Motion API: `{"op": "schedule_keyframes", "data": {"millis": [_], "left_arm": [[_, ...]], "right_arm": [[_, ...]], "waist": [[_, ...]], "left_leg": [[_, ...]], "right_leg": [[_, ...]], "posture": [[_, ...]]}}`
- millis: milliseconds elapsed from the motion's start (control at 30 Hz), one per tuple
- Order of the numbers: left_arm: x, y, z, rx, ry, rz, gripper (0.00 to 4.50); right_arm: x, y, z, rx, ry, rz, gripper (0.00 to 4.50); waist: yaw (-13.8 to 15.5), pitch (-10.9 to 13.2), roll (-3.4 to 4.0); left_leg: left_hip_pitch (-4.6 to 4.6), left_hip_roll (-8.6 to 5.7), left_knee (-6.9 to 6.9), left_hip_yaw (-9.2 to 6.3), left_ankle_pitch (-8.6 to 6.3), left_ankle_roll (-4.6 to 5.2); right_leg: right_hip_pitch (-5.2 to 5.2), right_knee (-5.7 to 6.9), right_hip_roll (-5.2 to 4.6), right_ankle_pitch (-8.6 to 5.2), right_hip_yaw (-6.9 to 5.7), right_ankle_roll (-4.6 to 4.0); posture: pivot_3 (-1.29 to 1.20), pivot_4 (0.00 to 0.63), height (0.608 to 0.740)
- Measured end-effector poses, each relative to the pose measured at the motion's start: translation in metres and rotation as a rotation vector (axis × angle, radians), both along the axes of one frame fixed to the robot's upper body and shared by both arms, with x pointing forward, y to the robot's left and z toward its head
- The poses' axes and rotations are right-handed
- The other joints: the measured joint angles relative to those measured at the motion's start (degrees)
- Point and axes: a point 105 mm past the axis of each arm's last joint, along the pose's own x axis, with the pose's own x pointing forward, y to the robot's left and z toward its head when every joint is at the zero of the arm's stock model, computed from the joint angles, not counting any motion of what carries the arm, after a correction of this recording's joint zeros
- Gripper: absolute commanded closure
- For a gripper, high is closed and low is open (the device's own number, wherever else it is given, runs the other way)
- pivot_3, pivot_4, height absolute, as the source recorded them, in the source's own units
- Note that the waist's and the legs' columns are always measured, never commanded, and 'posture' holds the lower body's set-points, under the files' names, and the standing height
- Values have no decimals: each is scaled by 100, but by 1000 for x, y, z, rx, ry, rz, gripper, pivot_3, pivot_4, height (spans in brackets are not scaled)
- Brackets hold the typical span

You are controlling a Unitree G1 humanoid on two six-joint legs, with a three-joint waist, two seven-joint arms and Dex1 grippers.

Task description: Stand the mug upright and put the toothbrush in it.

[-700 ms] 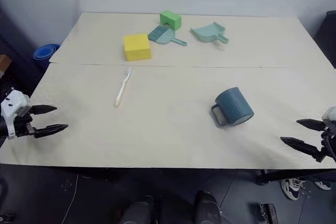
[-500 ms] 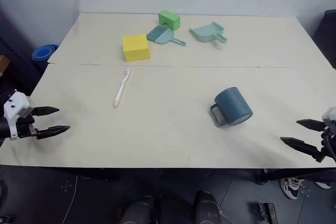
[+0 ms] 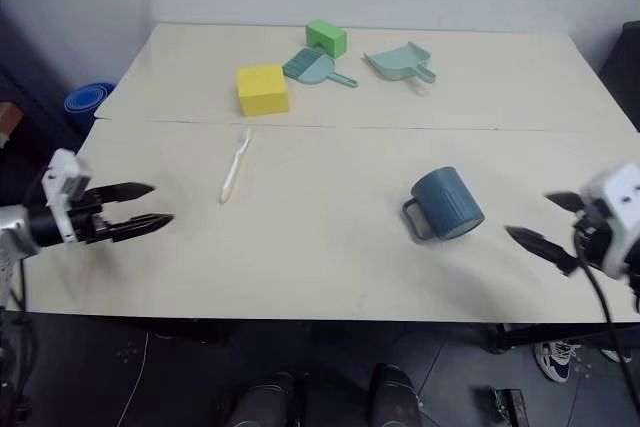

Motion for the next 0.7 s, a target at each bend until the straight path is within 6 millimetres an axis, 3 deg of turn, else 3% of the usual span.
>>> {"op": "schedule_keyframes", "data": {"millis": [67,133,200,300,367,700], "left_arm": [[-8,-44,14,8,-29,-180,6],[-17,-79,22,9,-37,-328,0],[-23,-103,24,3,-31,-439,0],[-27,-132,32,0,-44,-574,0],[-27,-150,42,-6,-76,-647,0],[-22,-174,32,15,-83,-735,0]], "right_arm": [[-2,36,21,52,-76,54,0],[-4,63,30,92,-103,71,175],[-2,81,22,142,-68,62,588],[2,101,1,171,14,23,1570],[6,111,-11,151,62,-16,1570],[28,102,-67,-13,198,-204,1570]], "waist": [[18,0,1],[36,-2,-3],[57,-3,-6],[95,-2,-4],[121,-2,-4],[108,-3,-3]], "left_leg": [[1,-4,2,-23,-1,-1],[2,-1,4,-28,-2,-4],[0,0,6,-20,-3,-5],[-9,-2,11,19,-2,-4],[-15,-2,15,20,-2,-3],[-49,4,18,25,-1,-1]], "right_leg": [[0,0,0,0,3,0],[4,1,8,0,1,0],[4,-3,12,0,1,-1],[-1,-5,14,0,2,-1],[-2,-14,16,0,3,-1],[-30,-18,29,0,3,-1]], "posture": [[0,150,740],[0,150,740],[0,150,740],[0,150,740],[0,150,740],[0,150,740]]}}
